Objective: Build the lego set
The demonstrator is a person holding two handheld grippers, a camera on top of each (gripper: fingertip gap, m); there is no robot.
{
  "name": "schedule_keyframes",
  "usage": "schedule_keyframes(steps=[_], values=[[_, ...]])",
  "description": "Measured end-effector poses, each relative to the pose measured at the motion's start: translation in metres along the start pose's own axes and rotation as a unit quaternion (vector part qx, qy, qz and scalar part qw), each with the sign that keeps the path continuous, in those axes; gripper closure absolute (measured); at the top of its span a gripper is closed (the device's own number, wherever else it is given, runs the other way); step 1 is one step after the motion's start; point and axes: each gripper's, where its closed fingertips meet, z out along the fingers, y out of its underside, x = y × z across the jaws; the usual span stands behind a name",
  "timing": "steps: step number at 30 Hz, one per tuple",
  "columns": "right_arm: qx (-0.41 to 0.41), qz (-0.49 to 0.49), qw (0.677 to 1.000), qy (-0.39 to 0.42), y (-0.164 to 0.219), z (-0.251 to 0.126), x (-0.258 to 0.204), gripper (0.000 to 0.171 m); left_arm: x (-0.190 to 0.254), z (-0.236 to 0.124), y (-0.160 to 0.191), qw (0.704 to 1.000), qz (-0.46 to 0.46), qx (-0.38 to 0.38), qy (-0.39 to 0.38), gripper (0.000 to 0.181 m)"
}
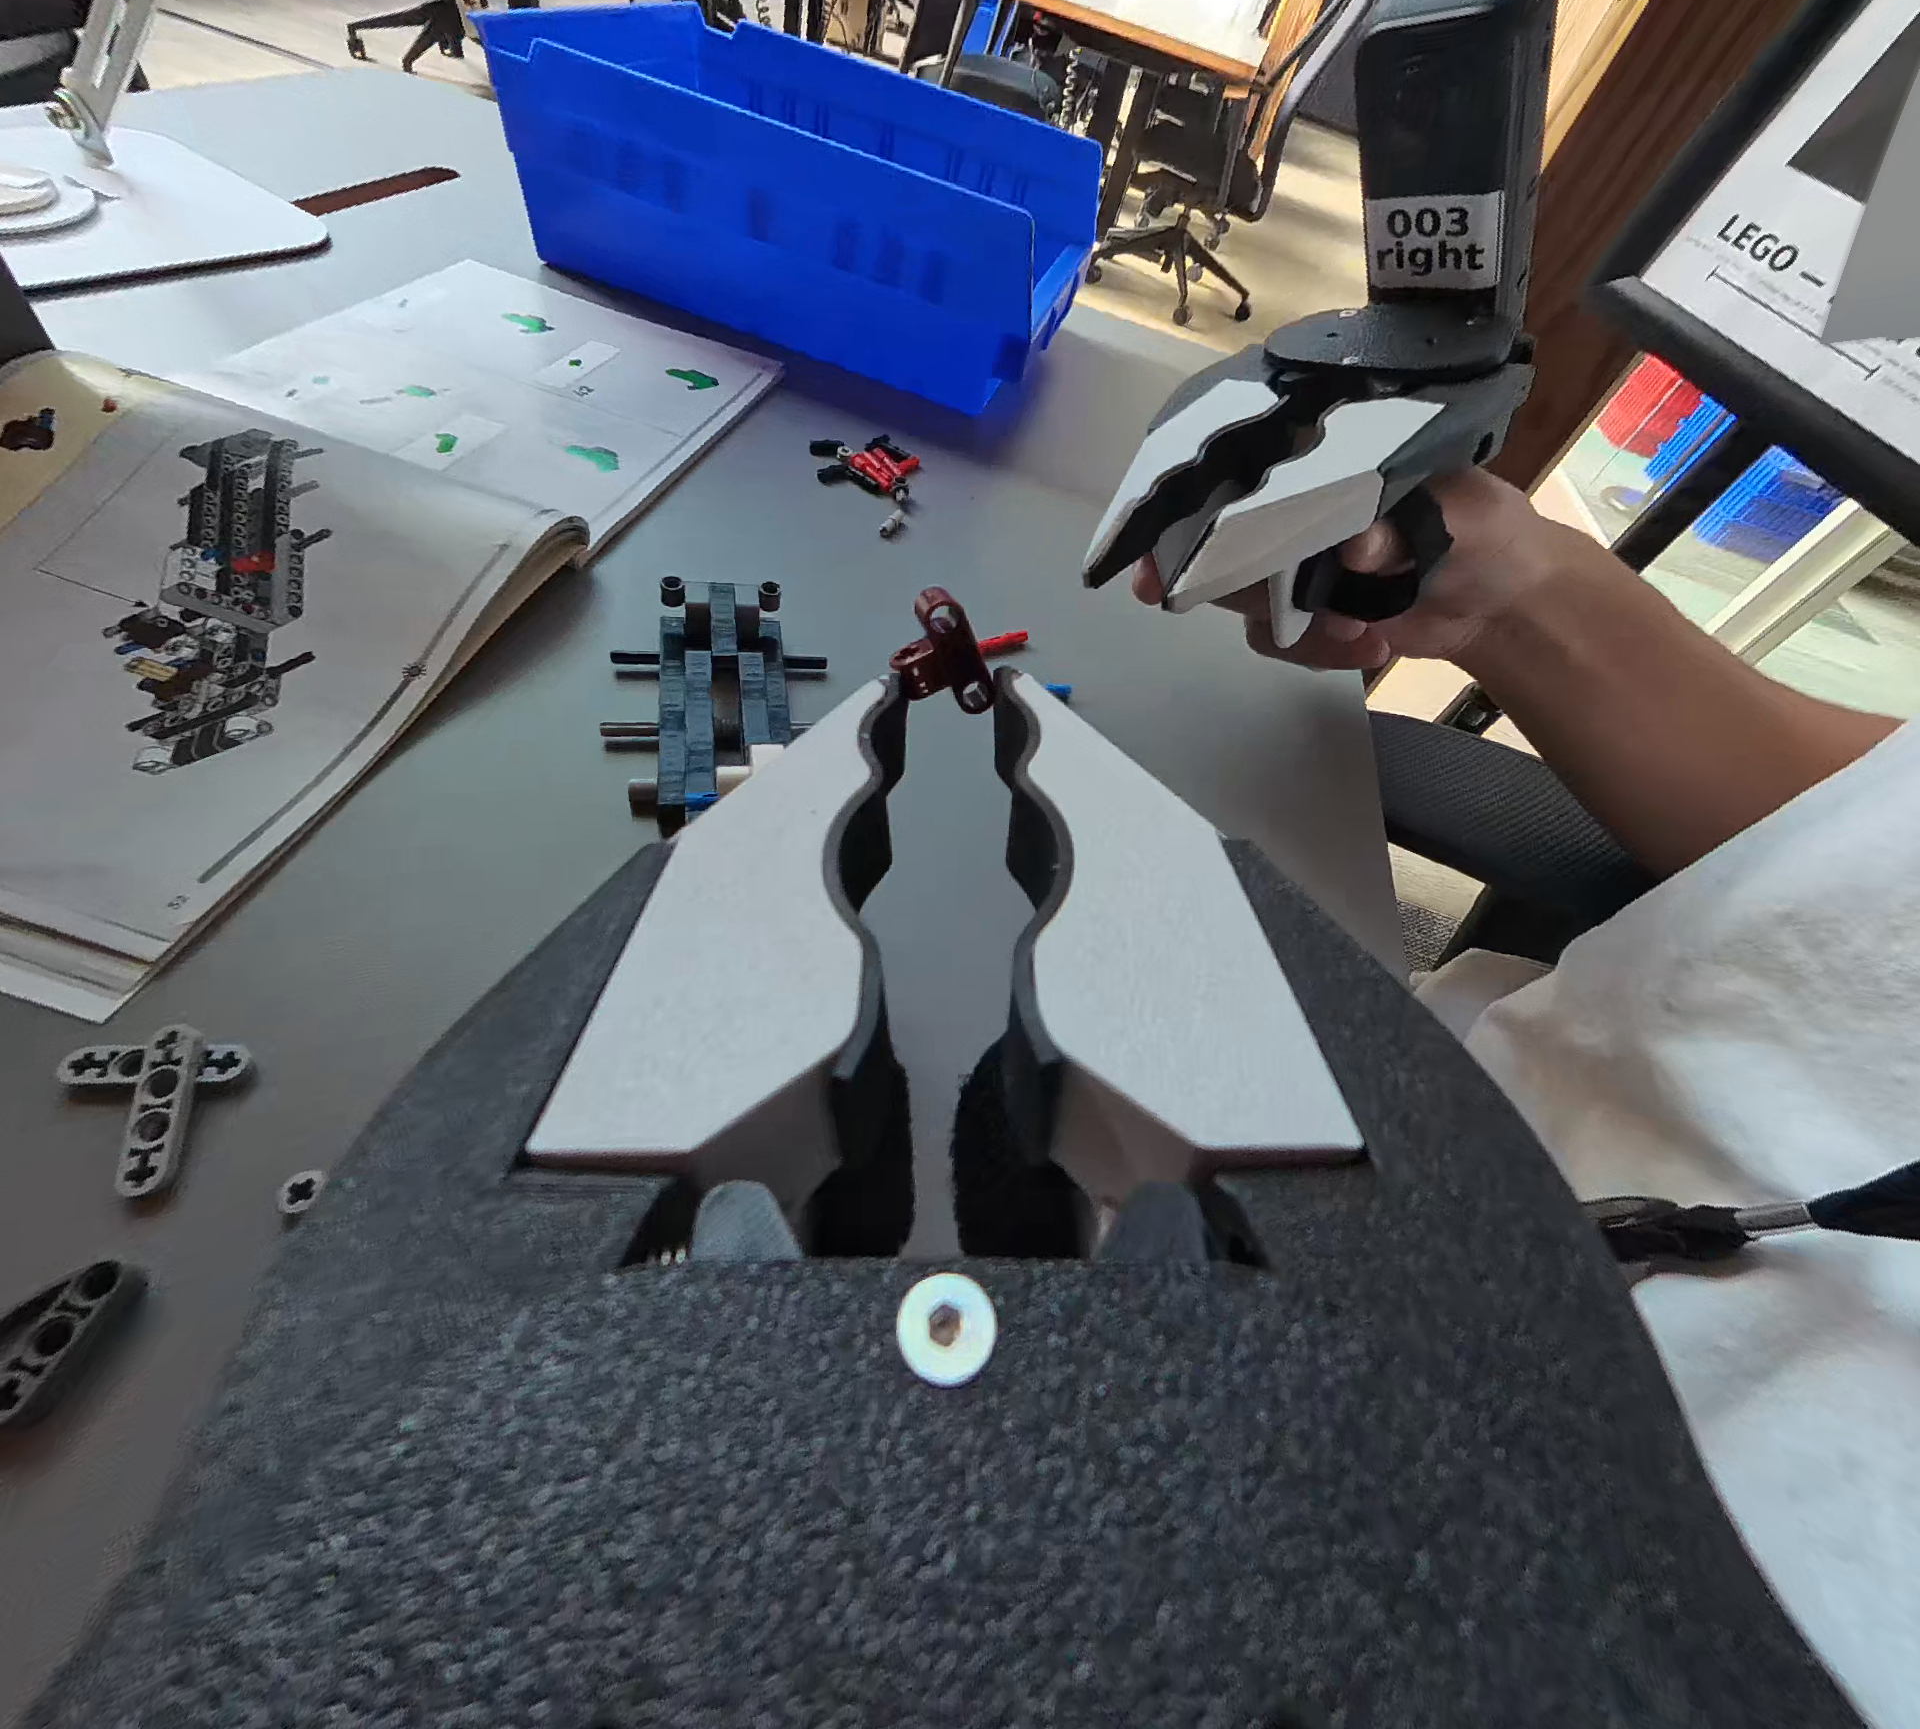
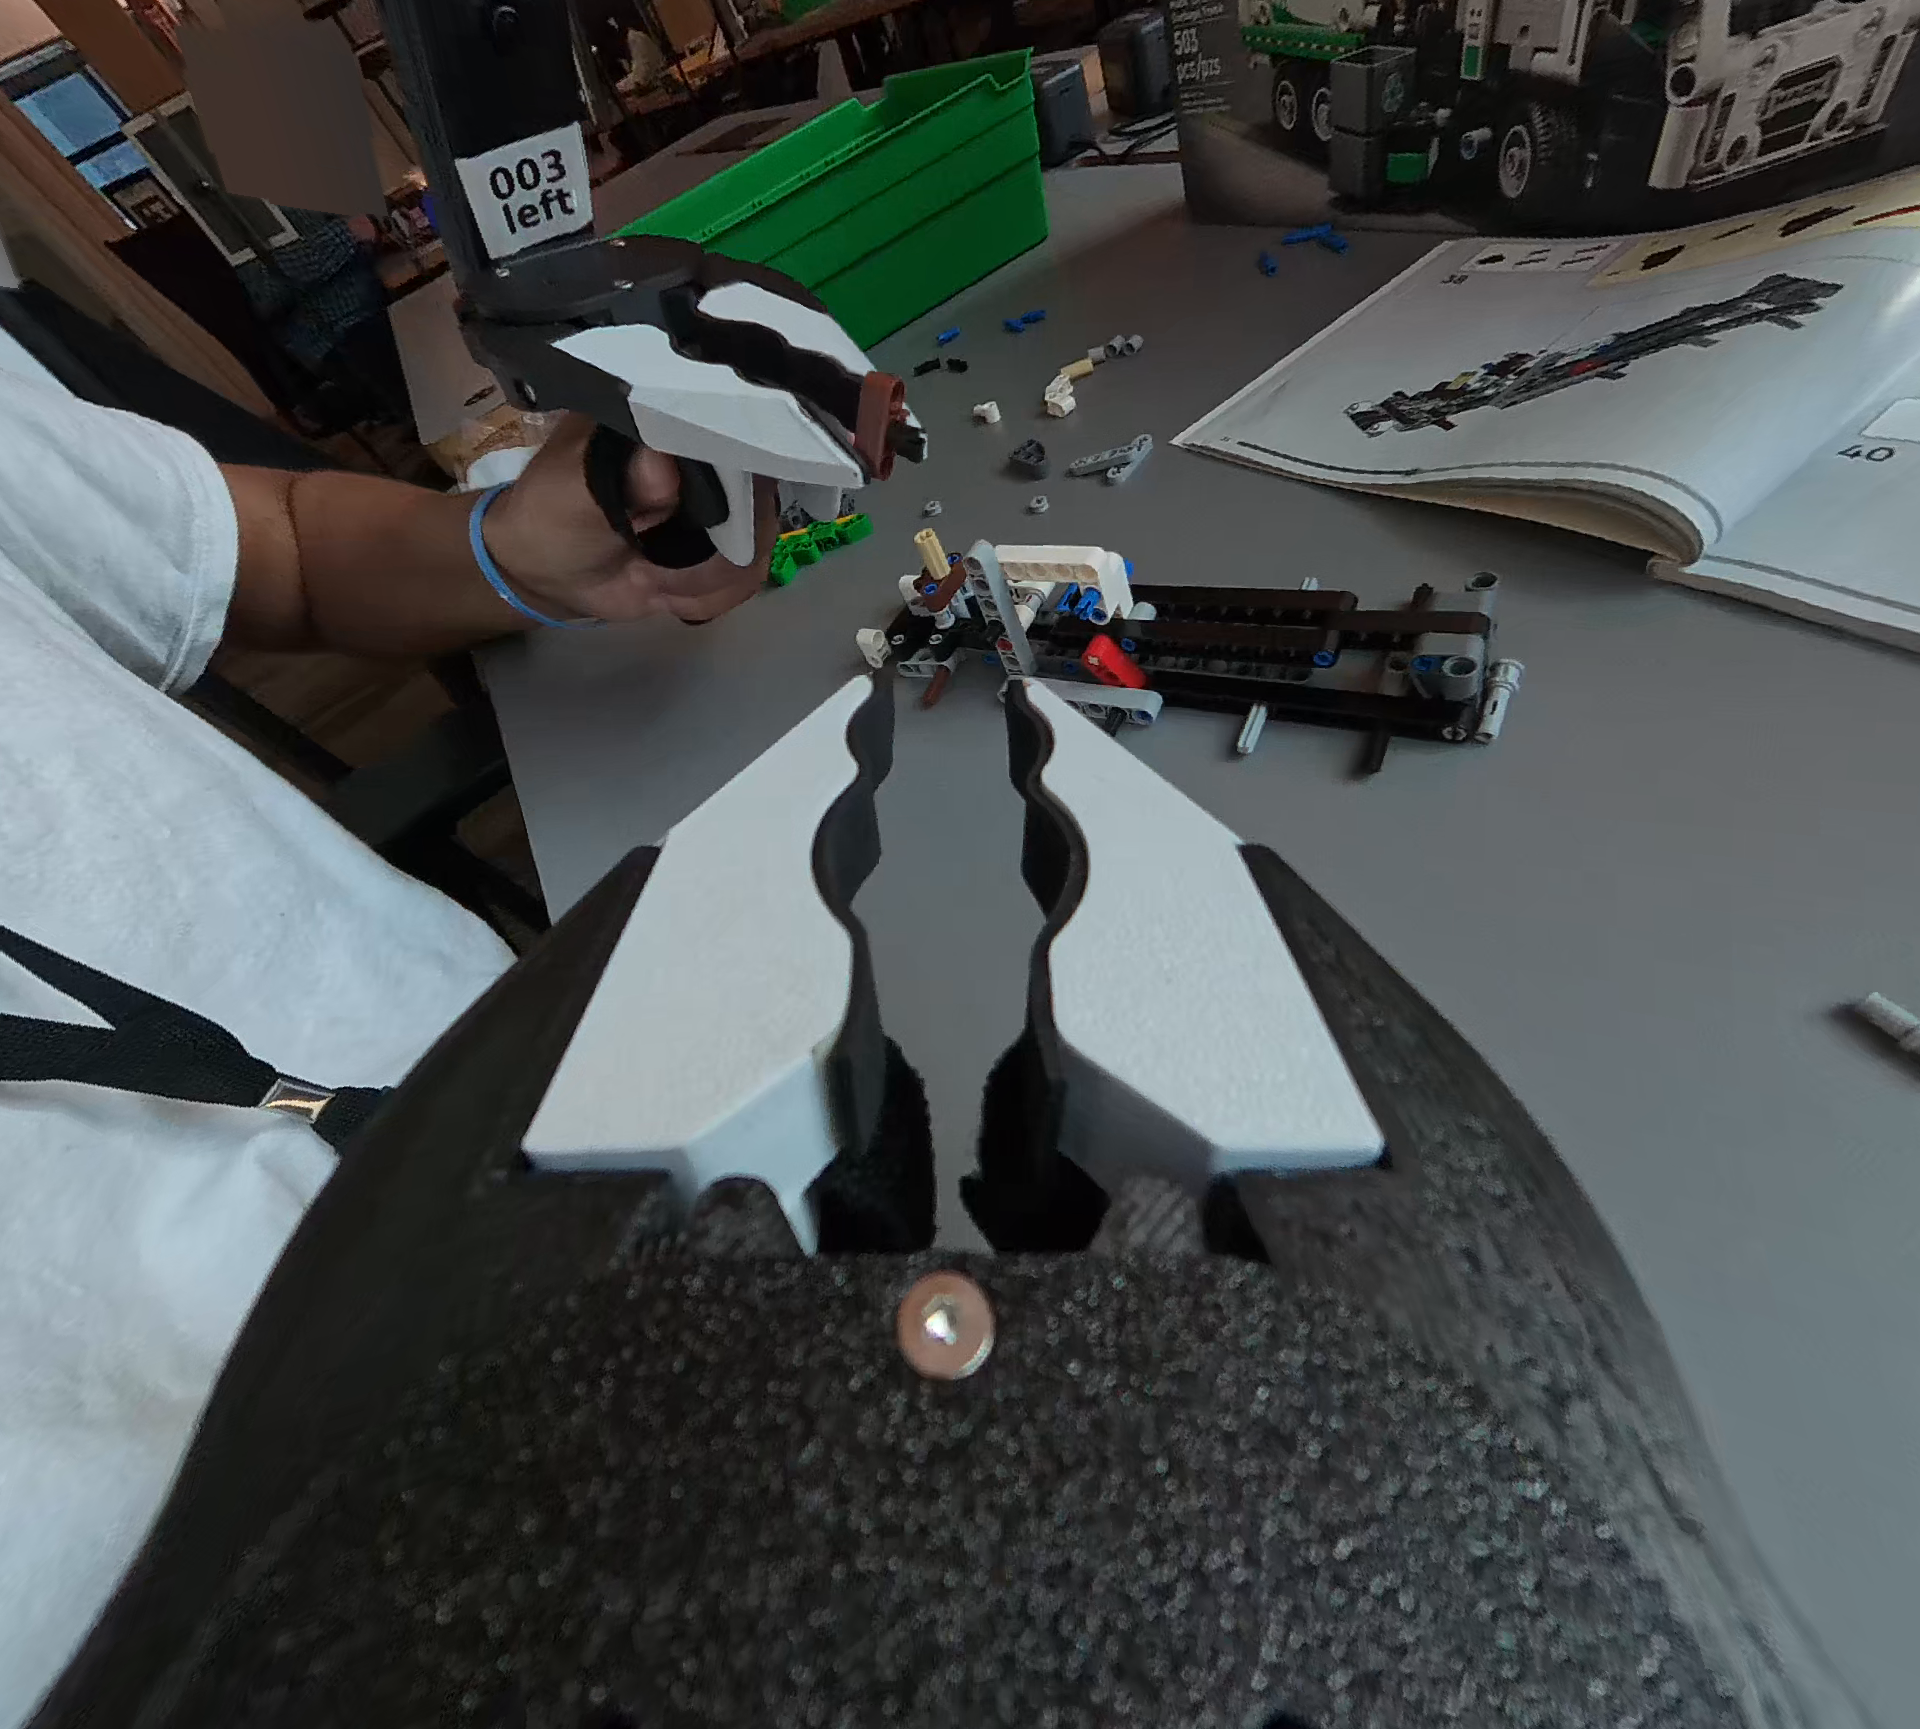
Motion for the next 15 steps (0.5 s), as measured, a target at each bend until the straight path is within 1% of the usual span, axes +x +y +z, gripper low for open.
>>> schedule_keyframes(steps=[3, 8, 13, 15], values=[[0.008, -0.012, 1.0, 0.016, 0.001, -0.003, -0.002, 0.152, -0.002, -0.003, 0.004, 1.0, -0.006, 0.009, 0.007, 0.167], [0.0, -0.022, 1.0, 0.02, 0.004, 0.002, -0.002, 0.152, -0.005, -0.012, 0.002, 0.999, 0.026, 0.026, -0.004, 0.167], [-0.001, -0.02, 1.0, 0.007, 0.006, 0.01, -0.003, 0.152, -0.017, -0.011, 0.01, 0.998, 0.046, 0.0, -0.04, 0.167], [-0.002, -0.021, 1.0, 0.011, 0.008, 0.01, -0.002, 0.152, -0.018, -0.011, 0.011, 0.998, 0.045, -0.002, -0.042, 0.166]])
